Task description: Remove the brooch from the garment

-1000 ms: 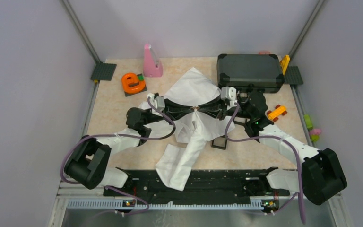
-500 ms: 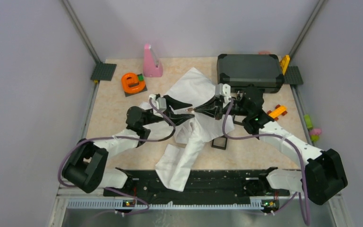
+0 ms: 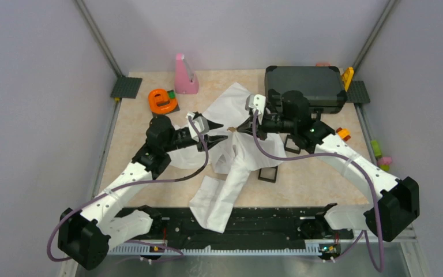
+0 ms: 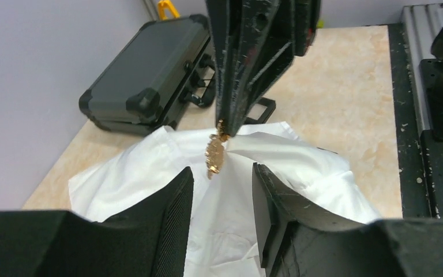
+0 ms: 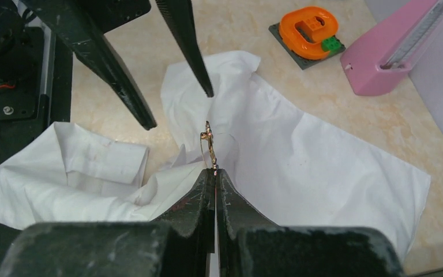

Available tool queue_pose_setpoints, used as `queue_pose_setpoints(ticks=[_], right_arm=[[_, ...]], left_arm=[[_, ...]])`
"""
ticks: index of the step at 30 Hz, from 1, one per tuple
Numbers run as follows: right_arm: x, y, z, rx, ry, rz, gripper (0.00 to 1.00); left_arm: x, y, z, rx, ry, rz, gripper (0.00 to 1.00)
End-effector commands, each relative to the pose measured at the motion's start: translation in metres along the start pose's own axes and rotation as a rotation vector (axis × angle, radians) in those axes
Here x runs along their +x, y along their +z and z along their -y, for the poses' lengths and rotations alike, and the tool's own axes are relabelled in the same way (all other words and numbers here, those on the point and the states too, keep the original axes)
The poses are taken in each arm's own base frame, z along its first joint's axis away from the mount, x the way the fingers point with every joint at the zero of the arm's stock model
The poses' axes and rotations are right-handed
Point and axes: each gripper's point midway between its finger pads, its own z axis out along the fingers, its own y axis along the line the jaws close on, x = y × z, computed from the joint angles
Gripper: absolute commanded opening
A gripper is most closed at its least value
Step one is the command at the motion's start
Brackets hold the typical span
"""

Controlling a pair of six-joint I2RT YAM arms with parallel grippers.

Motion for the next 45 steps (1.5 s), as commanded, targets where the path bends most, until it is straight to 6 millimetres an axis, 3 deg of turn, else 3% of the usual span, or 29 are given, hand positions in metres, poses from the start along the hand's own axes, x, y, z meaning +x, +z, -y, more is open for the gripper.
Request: queue_pose_setpoints(ticks=[1,4,20,24,33,36,38,39,40,43,44,45], right_arm=[[-0.011,0.004,0.002,0.0,-0.095,-0.072,0.0],[-0.011,0.007,0.002,0.001,-0.104,-0.086,0.0],[-0.014,0.013,-0.007,-0.028,-0.133,-0.079,0.0],[-0.014,0.015,-0.008,-0.034,-0.136,-0.077,0.0],[-0.019,0.016,-0.012,-0.049,-0.143,-0.063,0.0],[-0.019,0.017,-0.014,-0.057,-0.146,-0.062,0.0],[-0.018,0.017,-0.015,-0.06,-0.147,-0.067,0.0],[-0.017,0.017,-0.014,-0.055,-0.145,-0.071,0.0],[-0.018,0.017,-0.012,-0.04,-0.142,-0.071,0.1],[-0.023,0.009,0.0,0.081,-0.095,-0.042,0.54],[-0.029,0.006,0.007,0.136,-0.095,-0.005,0.58],[-0.022,0.003,0.008,0.172,-0.07,0.004,0.6]], left_arm=[[0.017,-0.004,-0.017,-0.057,-0.019,-0.161,0.45],[0.014,0.0,-0.023,-0.064,-0.008,-0.155,0.45],[0.004,0.019,-0.006,0.115,-0.023,-0.093,0.35],[0.0,0.021,-0.001,0.155,-0.024,-0.072,0.27],[0.004,0.025,0.0,0.172,-0.038,-0.078,0.24],[0.006,0.028,-0.001,0.175,-0.043,-0.083,0.18],[0.007,0.03,-0.001,0.184,-0.047,-0.083,0.0],[0.008,0.03,-0.002,0.182,-0.051,-0.088,0.0],[0.009,0.03,-0.003,0.177,-0.043,-0.088,0.0],[0.013,0.031,-0.009,0.125,-0.049,-0.071,0.0],[0.012,0.031,-0.011,0.098,-0.055,-0.05,0.0],[0.009,0.031,-0.015,0.066,-0.049,-0.017,0.0]])
